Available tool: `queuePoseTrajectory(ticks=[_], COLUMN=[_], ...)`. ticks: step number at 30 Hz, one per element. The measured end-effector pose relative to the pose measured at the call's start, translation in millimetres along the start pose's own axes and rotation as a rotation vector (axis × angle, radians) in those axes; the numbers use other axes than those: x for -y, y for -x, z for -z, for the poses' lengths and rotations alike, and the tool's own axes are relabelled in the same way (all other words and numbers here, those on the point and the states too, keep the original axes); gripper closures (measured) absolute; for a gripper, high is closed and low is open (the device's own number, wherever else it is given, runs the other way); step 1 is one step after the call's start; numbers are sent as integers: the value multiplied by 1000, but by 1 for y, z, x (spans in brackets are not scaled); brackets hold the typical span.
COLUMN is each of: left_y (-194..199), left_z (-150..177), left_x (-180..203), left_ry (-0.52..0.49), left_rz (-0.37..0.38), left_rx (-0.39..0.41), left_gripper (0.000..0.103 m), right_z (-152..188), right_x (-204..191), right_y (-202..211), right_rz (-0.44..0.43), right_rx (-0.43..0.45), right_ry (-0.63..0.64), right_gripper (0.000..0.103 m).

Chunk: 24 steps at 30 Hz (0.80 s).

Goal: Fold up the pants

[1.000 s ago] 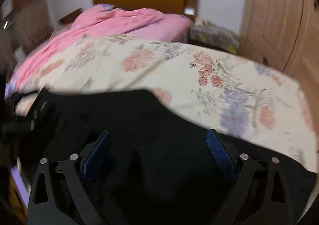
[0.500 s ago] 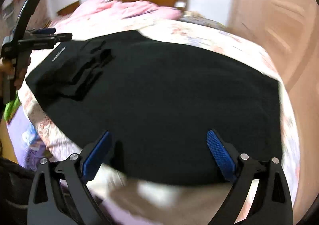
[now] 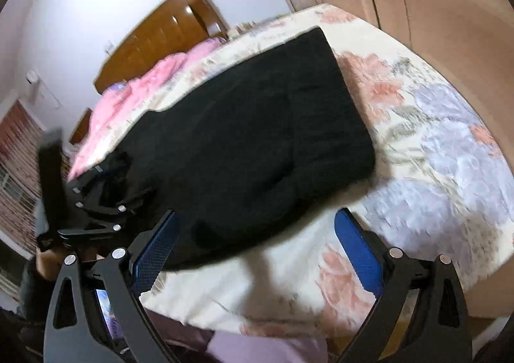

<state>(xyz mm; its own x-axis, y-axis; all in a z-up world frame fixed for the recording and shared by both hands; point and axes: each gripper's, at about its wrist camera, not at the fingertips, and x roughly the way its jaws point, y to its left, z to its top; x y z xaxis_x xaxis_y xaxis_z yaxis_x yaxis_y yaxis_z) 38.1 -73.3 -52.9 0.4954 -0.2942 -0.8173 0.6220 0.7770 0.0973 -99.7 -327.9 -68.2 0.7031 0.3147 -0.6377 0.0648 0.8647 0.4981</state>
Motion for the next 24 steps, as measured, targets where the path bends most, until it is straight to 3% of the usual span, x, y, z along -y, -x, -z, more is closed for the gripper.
queuePoseTrajectory(ticks=[8,13,15,17,20,22,24], left_y=[-6,-2,-2,-2,-1,-1,0], left_z=[7,15,15,16,17,17,17], left_x=[-5,-5,-5,-3,-1,-1,-1], left_ry=[43,40,36,36,34,34,34], left_rz=[65,72,73,73,74,74,75], left_rx=[21,51,53,54,53,54,55], left_gripper=[1,1,1,1,1,1,1], right_z=[-9,-13,-13,-10,-8,-7,-7], right_x=[-8,-6,-4,0,11,15,14], right_y=[-5,-7,-4,-1,2,5,10], right_rz=[-34,-50,-64,-46,-64,-63,-5], right_rx=[-106,-78,-30,16,52,55,66], right_ry=[-18,-87,-117,-149,-223,-244,-238], right_gripper=[6,5,9,23,32,33,33])
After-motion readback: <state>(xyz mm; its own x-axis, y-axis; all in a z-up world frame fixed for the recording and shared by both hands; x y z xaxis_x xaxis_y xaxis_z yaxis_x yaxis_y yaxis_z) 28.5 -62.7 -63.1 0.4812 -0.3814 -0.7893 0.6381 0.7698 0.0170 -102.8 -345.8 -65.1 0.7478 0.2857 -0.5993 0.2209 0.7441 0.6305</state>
